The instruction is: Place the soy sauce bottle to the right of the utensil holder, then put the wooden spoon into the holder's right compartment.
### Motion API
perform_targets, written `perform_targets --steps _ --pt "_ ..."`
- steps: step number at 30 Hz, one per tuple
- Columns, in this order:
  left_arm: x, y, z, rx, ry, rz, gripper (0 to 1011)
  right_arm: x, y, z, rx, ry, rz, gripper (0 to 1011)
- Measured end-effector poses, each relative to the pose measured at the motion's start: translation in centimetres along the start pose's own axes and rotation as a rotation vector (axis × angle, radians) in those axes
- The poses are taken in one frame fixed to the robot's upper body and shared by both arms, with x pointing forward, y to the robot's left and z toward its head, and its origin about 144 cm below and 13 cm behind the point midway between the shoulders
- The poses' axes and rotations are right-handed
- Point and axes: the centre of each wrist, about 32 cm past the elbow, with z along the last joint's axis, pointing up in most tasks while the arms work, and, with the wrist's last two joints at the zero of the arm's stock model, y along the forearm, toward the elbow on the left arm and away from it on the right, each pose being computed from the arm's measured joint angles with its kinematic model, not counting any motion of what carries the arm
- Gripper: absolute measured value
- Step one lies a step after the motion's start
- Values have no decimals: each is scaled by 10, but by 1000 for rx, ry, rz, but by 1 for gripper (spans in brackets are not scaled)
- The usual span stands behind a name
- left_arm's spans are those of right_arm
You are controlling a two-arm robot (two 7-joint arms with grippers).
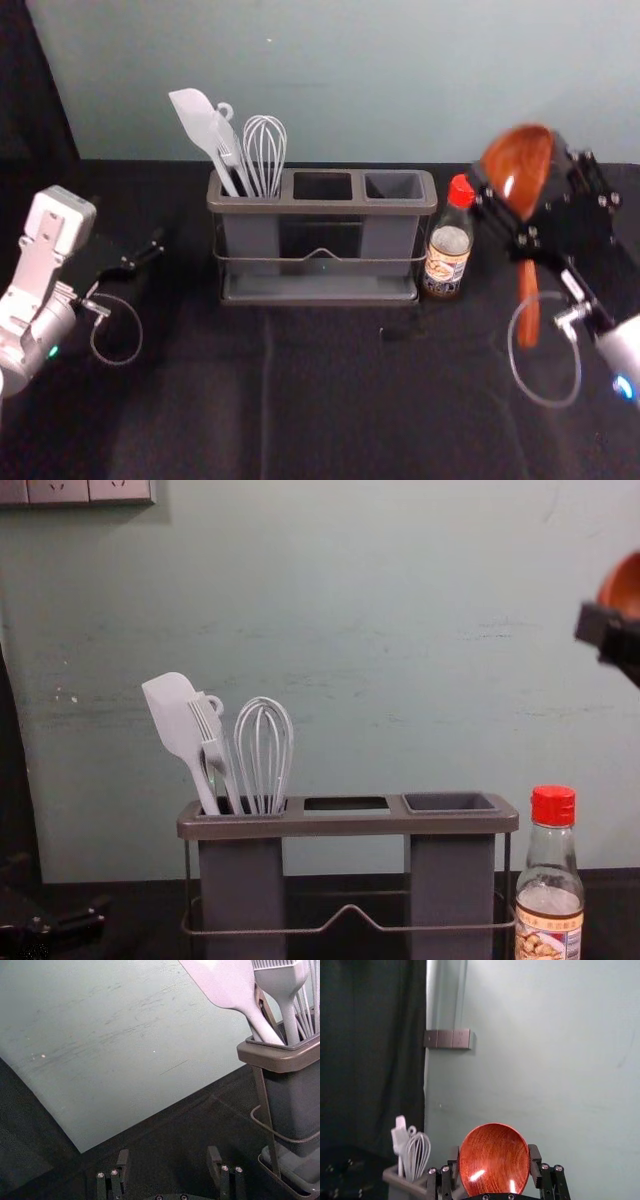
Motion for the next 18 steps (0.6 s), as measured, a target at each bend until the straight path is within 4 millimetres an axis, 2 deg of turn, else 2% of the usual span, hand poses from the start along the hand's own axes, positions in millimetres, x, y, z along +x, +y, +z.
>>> perform_targets --steps 18 --pt "0 0 0 0 0 0 1000 34 104 12 75 -52 163 837"
